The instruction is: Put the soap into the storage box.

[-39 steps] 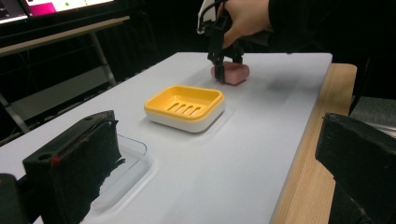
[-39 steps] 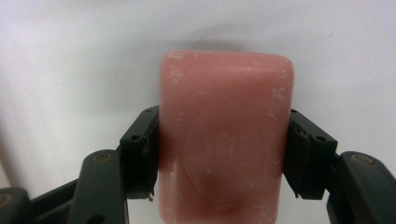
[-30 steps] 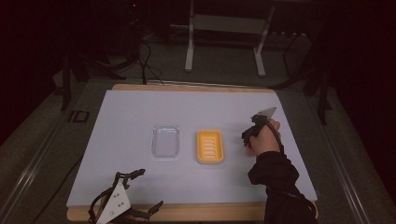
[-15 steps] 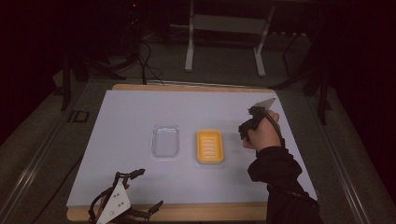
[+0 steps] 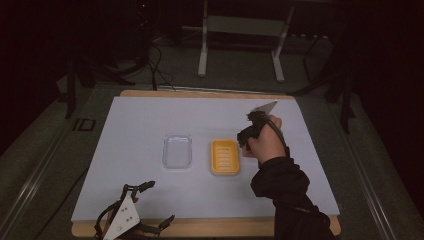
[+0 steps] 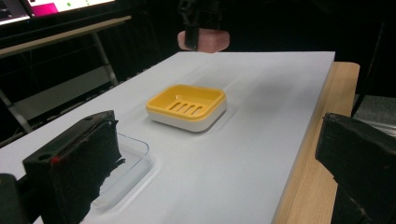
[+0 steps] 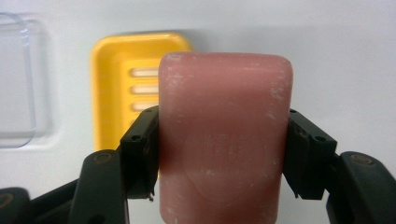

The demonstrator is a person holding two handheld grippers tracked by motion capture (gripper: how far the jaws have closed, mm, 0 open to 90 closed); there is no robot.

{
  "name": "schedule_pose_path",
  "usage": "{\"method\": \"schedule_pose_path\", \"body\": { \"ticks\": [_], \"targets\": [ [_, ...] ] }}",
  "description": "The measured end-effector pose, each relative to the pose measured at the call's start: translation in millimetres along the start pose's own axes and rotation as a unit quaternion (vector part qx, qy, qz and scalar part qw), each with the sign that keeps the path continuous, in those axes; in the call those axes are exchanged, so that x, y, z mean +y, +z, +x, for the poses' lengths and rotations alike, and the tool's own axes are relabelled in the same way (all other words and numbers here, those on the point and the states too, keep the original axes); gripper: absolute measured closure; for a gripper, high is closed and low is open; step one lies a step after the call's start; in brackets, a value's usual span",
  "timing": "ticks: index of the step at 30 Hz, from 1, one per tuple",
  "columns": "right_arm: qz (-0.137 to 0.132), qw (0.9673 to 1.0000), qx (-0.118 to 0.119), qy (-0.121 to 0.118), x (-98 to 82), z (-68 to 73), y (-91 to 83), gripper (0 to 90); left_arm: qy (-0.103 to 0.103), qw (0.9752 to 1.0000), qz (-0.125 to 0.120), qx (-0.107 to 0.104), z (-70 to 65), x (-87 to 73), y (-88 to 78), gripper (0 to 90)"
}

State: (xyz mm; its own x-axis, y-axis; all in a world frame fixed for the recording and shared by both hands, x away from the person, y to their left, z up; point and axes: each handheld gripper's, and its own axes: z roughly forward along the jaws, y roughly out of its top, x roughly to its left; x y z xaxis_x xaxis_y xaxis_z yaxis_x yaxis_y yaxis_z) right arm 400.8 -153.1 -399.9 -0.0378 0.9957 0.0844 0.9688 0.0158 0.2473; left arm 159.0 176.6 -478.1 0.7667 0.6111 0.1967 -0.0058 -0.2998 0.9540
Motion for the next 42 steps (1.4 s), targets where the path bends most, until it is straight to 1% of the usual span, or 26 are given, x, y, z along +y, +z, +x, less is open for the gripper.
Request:
{"method": "schedule_pose_path", "body": {
  "ticks": [6,9,11,14,17,18,21,23,25,26,28,33,35,37,38,42],
  "targets": [
    [0.005,0.9998,0.016,-0.012,-3.3,23.3,6.6,37.8,0.001,1.0000,0.002,-0.001,-0.4,-0.1,0.4,0.5],
    [0.011,0.9995,0.021,-0.022,-5.1,35.2,13.7,37.9,0.000,1.0000,0.002,-0.001,-0.3,-0.1,0.2,0.5],
    [0.018,0.9992,0.027,-0.024,-6.1,41.9,19.2,37.9,0.000,1.0000,0.002,-0.001,-0.4,-0.2,0.2,0.5],
    [0.024,0.9989,0.029,-0.029,-6.9,49.0,28.3,37.9,0.001,1.0000,0.002,-0.001,-0.4,-0.2,0.0,0.5],
    [0.021,0.9988,0.032,-0.031,-6.5,51.7,38.4,37.8,0.001,1.0000,0.001,-0.001,-0.5,0.0,-0.6,0.5],
    [0.023,0.9987,0.035,-0.028,-6.1,51.8,42.0,37.8,0.001,1.0000,0.002,-0.001,-0.5,0.0,-0.7,0.5],
    [0.026,0.9988,0.032,-0.026,-6.2,50.8,53.3,37.8,0.001,1.0000,0.001,-0.001,-0.4,0.1,-0.8,0.5],
    [0.026,0.9986,0.036,-0.029,-6.3,50.6,60.5,37.8,0.001,1.0000,0.002,-0.002,-0.4,0.1,-0.7,0.5],
    [0.030,0.9985,0.036,-0.028,-6.2,50.3,66.4,37.8,0.001,1.0000,0.003,-0.002,-0.6,0.1,-0.5,0.5],
    [0.030,0.9985,0.036,-0.028,-6.2,50.3,66.4,37.8,0.001,1.0000,0.003,-0.002,-0.6,0.1,-0.5,0.5],
    [0.038,0.9984,0.030,-0.029,-6.2,51.9,73.6,37.8,0.002,1.0000,0.003,-0.002,-0.6,0.1,-0.5,0.5],
    [0.047,0.9981,0.024,-0.031,-6.1,53.1,81.4,37.7,0.001,1.0000,0.003,-0.003,-0.5,0.1,-0.7,0.5],
    [0.050,0.9979,0.021,-0.036,-6.0,52.8,84.2,37.7,0.001,1.0000,0.003,-0.003,-0.8,0.1,-0.6,0.5],
    [0.046,0.9981,0.016,-0.038,-5.9,53.2,85.0,37.7,0.002,1.0000,0.004,-0.003,-0.8,0.0,-0.4,0.5],
    [0.050,0.9979,0.013,-0.040,-5.6,53.6,85.0,37.7,0.002,1.0000,0.004,-0.003,-0.9,-0.1,-0.3,0.5],
    [0.050,0.9975,0.011,-0.049,-5.7,56.0,85.2,37.1,0.004,1.0000,0.005,-0.004,-1.1,-0.1,0.1,0.5]
  ]
}}
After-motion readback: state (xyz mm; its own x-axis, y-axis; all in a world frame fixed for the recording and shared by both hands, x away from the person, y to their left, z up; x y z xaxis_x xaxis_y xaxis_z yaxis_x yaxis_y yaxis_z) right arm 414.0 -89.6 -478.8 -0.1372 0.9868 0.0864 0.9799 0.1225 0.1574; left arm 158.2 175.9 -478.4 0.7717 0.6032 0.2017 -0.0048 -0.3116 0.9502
